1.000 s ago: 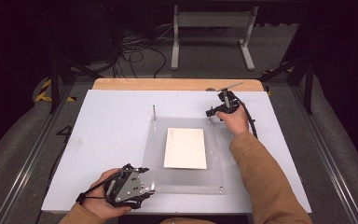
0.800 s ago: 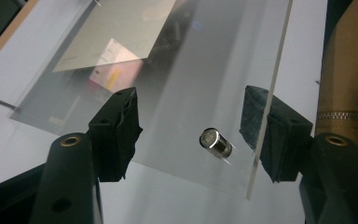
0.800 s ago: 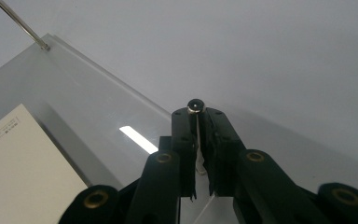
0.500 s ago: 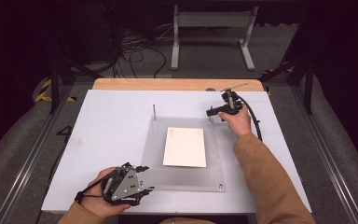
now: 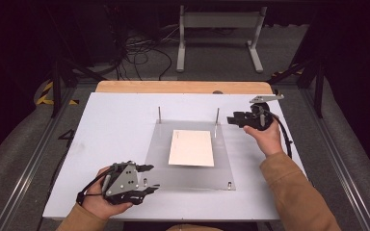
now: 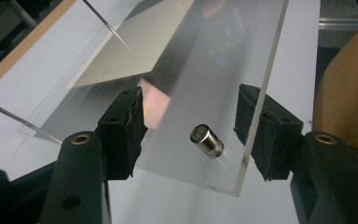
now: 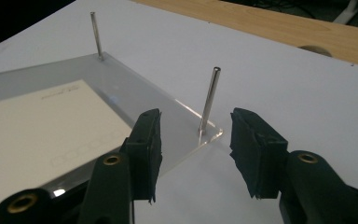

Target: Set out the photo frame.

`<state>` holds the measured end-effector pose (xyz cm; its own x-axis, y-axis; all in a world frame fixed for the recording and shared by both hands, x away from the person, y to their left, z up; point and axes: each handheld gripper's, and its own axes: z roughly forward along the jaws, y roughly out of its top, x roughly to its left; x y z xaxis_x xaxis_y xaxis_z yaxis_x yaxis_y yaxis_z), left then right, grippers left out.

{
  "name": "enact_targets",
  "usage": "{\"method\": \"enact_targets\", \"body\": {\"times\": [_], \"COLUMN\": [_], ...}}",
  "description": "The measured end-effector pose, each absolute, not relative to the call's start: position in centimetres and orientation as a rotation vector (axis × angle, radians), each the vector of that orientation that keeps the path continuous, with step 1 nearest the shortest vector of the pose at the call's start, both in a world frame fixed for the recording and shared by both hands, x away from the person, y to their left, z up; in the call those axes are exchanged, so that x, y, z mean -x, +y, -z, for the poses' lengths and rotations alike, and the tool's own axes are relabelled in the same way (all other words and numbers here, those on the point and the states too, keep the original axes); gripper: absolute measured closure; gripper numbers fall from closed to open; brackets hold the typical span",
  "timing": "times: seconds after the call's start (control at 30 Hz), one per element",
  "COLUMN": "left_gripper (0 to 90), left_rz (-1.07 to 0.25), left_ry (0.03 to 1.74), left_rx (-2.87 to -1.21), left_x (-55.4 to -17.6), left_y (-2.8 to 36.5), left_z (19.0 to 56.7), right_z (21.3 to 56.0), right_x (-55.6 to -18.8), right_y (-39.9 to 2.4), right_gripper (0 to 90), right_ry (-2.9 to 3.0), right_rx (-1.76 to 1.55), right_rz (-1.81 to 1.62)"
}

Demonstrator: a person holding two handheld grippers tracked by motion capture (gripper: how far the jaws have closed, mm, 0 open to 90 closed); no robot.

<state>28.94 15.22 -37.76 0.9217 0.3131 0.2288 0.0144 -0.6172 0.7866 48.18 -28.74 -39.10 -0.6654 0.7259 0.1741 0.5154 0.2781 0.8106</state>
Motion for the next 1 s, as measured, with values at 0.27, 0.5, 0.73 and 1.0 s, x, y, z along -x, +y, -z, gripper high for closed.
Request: {"method": "enact_targets", "body": {"times": [0.27, 0.5, 0.73, 1.0], "left_gripper": [46.6, 52.3, 55.6, 56.2], "left_rz": [-0.43, -0.437, -0.435, -0.409], "left_ry": [0.258, 0.278, 0.296, 0.317], "left_rx": [-2.116, -2.045, -2.008, -1.986], "left_x": [-29.4, -29.9, -30.5, -31.4], "left_y": [15.6, 15.8, 15.9, 15.8], "left_z": [36.8, 35.7, 34.8, 33.9], "right_z": [39.2, 39.7, 38.4, 38.3], "right_x": [-44.1, -41.3, -39.4, -37.8], "right_y": [-30.5, -31.4, -30.7, -29.6], "right_gripper": [54.8, 56.0, 55.4, 51.7], "right_ry": [2.315, 2.329, 2.297, 2.34], "right_rx": [-1.026, -0.949, -0.69, -0.478], "right_rz": [-1.373, -1.381, -1.323, -1.25]}}
